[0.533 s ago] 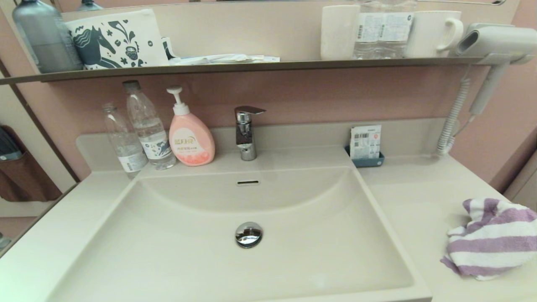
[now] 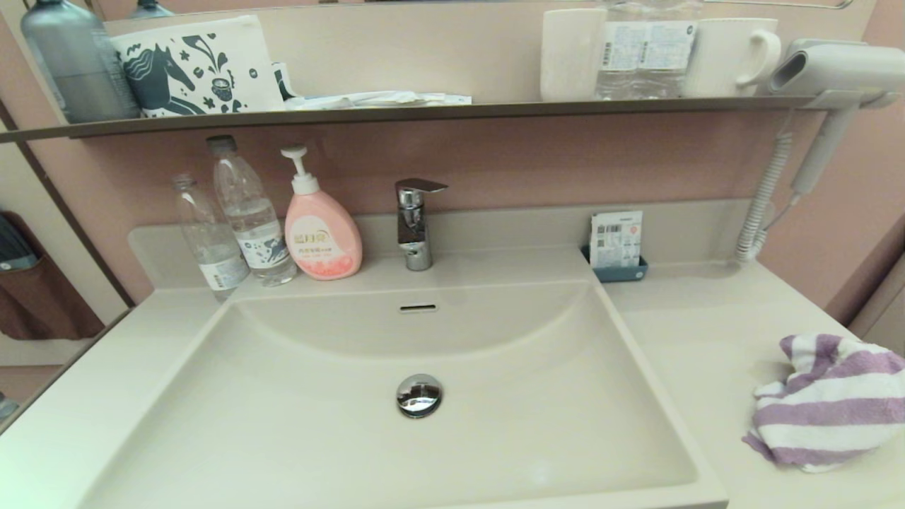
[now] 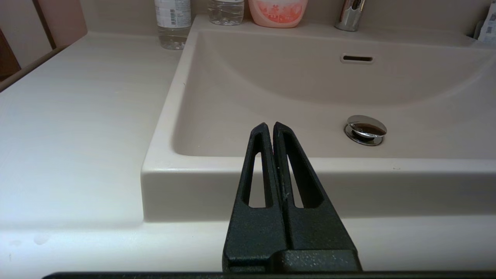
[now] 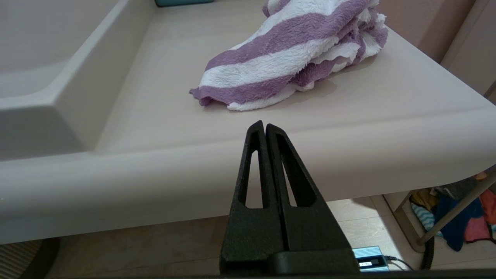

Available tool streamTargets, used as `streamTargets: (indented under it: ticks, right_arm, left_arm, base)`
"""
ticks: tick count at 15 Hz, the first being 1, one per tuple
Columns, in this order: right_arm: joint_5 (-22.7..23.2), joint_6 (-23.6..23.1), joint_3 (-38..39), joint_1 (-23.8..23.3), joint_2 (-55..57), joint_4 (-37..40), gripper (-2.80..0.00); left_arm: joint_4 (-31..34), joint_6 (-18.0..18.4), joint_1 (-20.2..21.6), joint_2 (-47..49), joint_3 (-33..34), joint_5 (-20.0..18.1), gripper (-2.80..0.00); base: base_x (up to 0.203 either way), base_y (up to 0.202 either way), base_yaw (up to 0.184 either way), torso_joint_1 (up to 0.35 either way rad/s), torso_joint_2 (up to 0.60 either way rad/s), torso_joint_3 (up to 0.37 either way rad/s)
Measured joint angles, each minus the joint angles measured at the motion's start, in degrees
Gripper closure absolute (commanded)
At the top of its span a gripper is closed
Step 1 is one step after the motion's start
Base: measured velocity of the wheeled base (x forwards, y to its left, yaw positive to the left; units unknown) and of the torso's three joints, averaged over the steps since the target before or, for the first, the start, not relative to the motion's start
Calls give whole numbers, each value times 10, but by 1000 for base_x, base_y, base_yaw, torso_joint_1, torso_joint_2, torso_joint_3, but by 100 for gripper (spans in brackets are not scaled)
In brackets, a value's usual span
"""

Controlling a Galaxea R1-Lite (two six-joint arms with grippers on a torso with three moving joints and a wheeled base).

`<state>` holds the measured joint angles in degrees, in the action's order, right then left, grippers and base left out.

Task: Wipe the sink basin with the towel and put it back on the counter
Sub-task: Turn on the faucet

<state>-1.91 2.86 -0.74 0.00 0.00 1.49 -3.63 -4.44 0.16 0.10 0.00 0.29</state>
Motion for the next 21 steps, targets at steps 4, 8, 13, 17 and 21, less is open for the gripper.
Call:
streamTargets:
  ticks: [4, 8, 13, 17, 21]
  right_arm:
    - [0, 0, 0, 0, 0, 0, 0]
    - [0, 0, 0, 0, 0, 0, 0]
    - [0, 0, 0, 0, 0, 0, 0]
    - [0, 0, 0, 0, 0, 0, 0]
    - [0, 0, 0, 0, 0, 0, 0]
  left_arm:
    - [0, 0, 0, 0, 0, 0, 0]
    - [0, 0, 0, 0, 0, 0, 0]
    - [0, 1, 0, 0, 0, 0, 0]
    - [0, 5, 0, 0, 0, -2, 0]
    - [9, 1, 0, 20, -71, -24, 0]
  base:
    - [0, 0, 0, 0, 0, 0]
    - [0, 0, 0, 0, 0, 0]
    - [0, 0, 0, 0, 0, 0]
    - [0, 0, 0, 0, 0, 0]
    - [0, 0, 0, 0, 0, 0]
